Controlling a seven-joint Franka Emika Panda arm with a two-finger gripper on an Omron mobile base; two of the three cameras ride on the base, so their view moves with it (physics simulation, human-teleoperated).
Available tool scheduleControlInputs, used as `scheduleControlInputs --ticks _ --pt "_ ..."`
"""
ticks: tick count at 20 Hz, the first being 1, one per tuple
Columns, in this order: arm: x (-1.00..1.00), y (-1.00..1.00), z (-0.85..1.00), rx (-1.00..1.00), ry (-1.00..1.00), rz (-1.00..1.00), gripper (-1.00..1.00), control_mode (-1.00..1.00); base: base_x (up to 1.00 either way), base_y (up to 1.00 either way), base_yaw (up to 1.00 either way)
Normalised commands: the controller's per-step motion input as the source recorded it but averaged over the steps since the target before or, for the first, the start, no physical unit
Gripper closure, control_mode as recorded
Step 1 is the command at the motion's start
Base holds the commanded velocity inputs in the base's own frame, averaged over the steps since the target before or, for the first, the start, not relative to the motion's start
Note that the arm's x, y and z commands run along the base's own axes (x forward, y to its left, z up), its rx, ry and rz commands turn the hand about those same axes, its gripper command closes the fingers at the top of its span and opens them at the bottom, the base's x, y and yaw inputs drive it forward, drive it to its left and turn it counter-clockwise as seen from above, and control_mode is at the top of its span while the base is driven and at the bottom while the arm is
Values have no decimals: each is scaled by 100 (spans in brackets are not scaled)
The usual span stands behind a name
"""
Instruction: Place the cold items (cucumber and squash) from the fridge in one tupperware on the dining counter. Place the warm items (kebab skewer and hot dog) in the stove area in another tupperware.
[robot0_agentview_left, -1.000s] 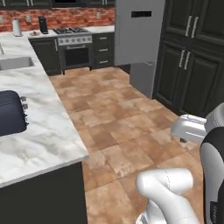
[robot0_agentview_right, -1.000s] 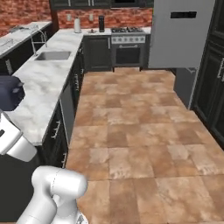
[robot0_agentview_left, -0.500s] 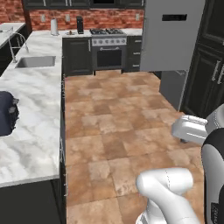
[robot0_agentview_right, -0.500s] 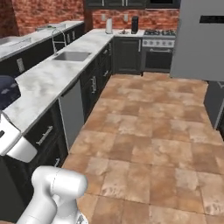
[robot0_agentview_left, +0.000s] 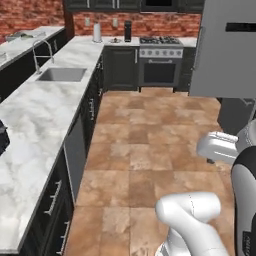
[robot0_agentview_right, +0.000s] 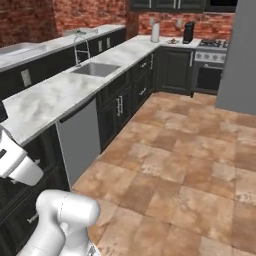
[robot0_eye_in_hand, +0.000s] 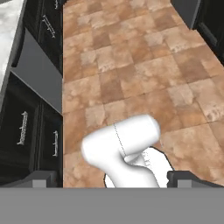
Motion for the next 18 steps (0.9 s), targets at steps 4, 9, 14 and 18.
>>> scheduleControlInputs --ticks 4,9,14,18 --pt "0 0 0 0 0 0 -100 100 100 -68 29" --pt "0 0 0 0 0 0 -100 100 100 -58 17" --pt "0 0 0 0 0 0 -100 100 100 -42 1" --pt "0 0 0 0 0 0 -100 100 99 -34 -1"
